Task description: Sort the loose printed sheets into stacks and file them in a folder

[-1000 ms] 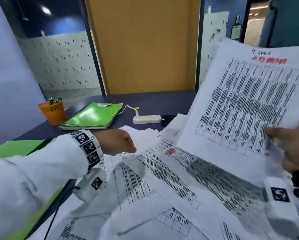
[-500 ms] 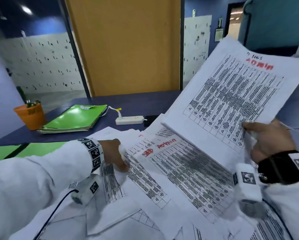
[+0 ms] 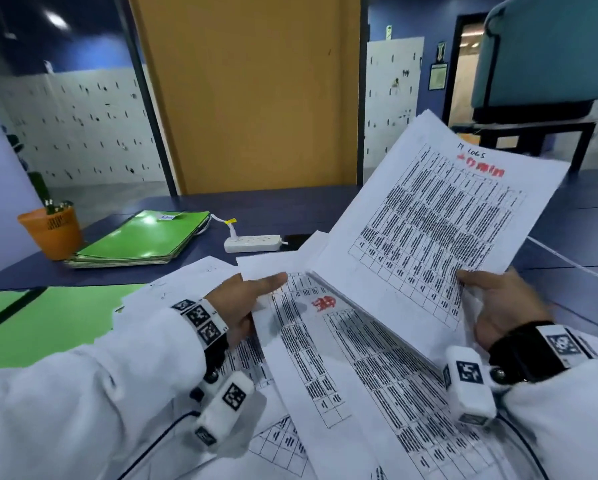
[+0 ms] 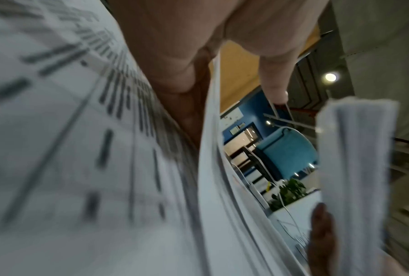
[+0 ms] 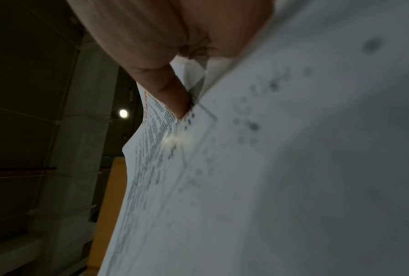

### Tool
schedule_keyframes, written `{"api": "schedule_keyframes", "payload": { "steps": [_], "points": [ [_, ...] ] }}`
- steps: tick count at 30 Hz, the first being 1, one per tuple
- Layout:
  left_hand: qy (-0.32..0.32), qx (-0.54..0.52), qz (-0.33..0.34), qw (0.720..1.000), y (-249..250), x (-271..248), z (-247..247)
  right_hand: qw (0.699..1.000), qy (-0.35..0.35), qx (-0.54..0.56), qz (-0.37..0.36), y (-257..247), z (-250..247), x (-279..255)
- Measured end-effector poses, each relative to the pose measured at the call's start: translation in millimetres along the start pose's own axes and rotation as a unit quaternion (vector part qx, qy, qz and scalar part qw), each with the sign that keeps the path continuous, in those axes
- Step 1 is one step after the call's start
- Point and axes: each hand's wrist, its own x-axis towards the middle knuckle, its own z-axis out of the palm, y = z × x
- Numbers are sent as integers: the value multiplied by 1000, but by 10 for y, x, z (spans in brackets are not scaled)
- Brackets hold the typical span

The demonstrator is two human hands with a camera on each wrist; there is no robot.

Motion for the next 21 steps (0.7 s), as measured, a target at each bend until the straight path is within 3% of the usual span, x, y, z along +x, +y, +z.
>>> {"api": "schedule_keyframes", "payload": {
  "steps": [5,9,13,15,18,21],
  "points": [
    [-60,13,3,998,-196,-128,365,998,-25,-2,49,131,23,-17],
    [0,-9,-7,1000,-216,-211,542,997,-34,13,67,111,42,-51],
    [19,-35,-15,999,-249,-277,655,996,-36,23,74,76,77,-110],
    [36,18,-18,999,-275,-357,686,996,-36,20,75,81,86,-121],
    [18,131,41,990,-236,-501,734,996,-26,8,89,86,49,-106],
    [44,159,51,985,-186,-439,715,996,-11,-2,84,77,29,-68]
  ]
}}
